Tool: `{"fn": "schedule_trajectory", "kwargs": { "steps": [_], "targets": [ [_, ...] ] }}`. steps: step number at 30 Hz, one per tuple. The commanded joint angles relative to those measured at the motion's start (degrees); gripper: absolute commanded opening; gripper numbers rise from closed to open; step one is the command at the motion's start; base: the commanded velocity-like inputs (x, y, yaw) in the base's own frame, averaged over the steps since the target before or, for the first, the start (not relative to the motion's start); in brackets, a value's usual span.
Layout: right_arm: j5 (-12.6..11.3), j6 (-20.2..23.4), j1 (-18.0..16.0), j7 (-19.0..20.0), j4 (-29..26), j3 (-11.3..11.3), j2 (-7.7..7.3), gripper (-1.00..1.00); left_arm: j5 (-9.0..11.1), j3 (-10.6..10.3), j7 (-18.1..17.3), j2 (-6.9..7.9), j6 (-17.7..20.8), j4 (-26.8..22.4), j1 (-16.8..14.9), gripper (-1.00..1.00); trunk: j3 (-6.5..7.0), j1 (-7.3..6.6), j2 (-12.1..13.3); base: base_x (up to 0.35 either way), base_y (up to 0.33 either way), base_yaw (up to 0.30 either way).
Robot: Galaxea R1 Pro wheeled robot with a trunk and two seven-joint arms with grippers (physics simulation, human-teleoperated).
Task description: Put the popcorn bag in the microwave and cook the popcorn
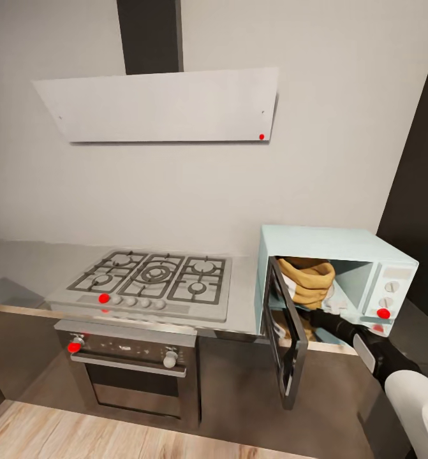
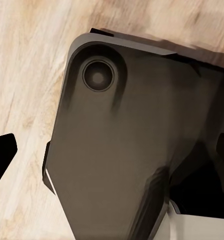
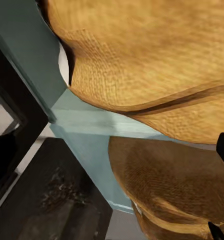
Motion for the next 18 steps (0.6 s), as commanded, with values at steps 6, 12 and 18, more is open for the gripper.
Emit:
{"fn": "schedule_trajectory", "kwargs": {
  "steps": [6,12,18],
  "targets": [
    [-3.83,-0.64,0.01,0.10,-0.07,-0.15,0.04,1.00,0.31,0.11,-0.03,-0.02,-0.07,-0.10,0.02,1.00,-0.06,0.01,-0.04,0.000,0.000,0.000],
    [-3.78,-3.76,0.00,-1.09,-0.81,-0.10,0.20,1.00,0.31,0.10,-0.03,-0.02,-0.07,-0.08,0.01,1.00,-0.06,0.01,-0.04,0.000,0.000,0.000],
    [-3.73,-4.76,0.02,-7.23,-0.95,-0.14,0.37,1.00,0.31,0.09,-0.03,-0.02,-0.07,-0.11,0.01,1.00,-0.06,0.01,-0.04,0.000,0.000,0.000]
  ]
}}
